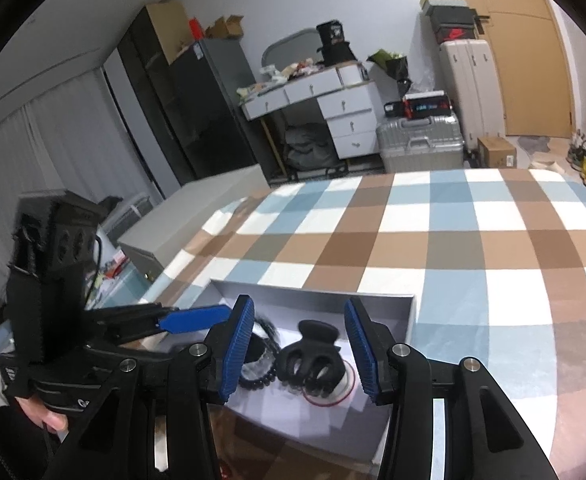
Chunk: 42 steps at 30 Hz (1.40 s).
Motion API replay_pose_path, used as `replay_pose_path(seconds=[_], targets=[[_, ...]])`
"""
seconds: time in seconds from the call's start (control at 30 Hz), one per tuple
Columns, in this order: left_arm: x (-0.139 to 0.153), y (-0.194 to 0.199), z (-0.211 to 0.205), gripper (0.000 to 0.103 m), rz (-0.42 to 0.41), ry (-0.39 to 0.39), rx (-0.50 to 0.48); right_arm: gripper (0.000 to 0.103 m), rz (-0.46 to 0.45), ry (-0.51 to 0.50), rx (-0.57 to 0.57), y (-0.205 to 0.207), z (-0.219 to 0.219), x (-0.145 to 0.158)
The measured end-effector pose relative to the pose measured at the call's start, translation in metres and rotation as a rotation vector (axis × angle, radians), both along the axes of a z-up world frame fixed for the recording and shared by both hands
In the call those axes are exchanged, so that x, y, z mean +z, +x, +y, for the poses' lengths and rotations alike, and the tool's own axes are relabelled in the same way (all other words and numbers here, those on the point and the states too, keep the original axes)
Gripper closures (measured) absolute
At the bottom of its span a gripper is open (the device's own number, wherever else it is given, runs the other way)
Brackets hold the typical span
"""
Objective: Organize jewelry
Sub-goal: 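Lower both items into the box and open both grippers, then withdraw both tools from the box back to the accessory pile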
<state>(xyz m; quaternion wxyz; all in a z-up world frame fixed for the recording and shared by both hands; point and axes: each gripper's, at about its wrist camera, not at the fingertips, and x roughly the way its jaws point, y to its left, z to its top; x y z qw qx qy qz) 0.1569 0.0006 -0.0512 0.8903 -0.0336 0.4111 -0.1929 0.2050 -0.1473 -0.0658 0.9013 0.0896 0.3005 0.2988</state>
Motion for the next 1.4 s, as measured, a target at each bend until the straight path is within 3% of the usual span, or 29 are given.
replay_pose_path(seconds=[0.1, 0.3, 0.43, 0.6, 0.83, 1.1, 1.27, 1.4], targets=[[0.003, -0.003, -0.004, 0.040, -0.015, 0.041, 0.008, 0.056, -0.028, 0.013, -0.033, -0.009, -0.008, 0.009], [0.016, -0.013, 0.000, 0.038, -0.051, 0.074, 0.057, 0.047, -0.060, 0.046, -0.076, -0.027, -0.022, 0.025], [0.024, -0.027, 0.005, 0.025, -0.098, 0.090, 0.102, 0.046, -0.071, 0.043, -0.074, -0.043, -0.025, 0.029], [0.027, -0.043, 0.005, 0.024, -0.131, 0.124, 0.139, 0.036, -0.095, 0.024, -0.084, -0.067, -0.028, 0.028], [0.019, -0.070, 0.021, 0.020, -0.143, 0.111, 0.224, 0.025, -0.089, 0.026, -0.110, -0.103, -0.034, 0.014], [0.008, -0.111, 0.012, 0.018, -0.150, 0.157, 0.201, 0.020, -0.070, -0.008, -0.100, -0.141, -0.034, 0.000], [0.008, -0.139, 0.016, 0.002, -0.214, 0.166, 0.211, 0.019, -0.021, -0.010, -0.069, -0.158, -0.029, -0.018], [0.004, -0.150, 0.023, 0.002, -0.229, 0.189, 0.226, 0.019, 0.040, -0.021, -0.035, -0.164, -0.021, -0.035]])
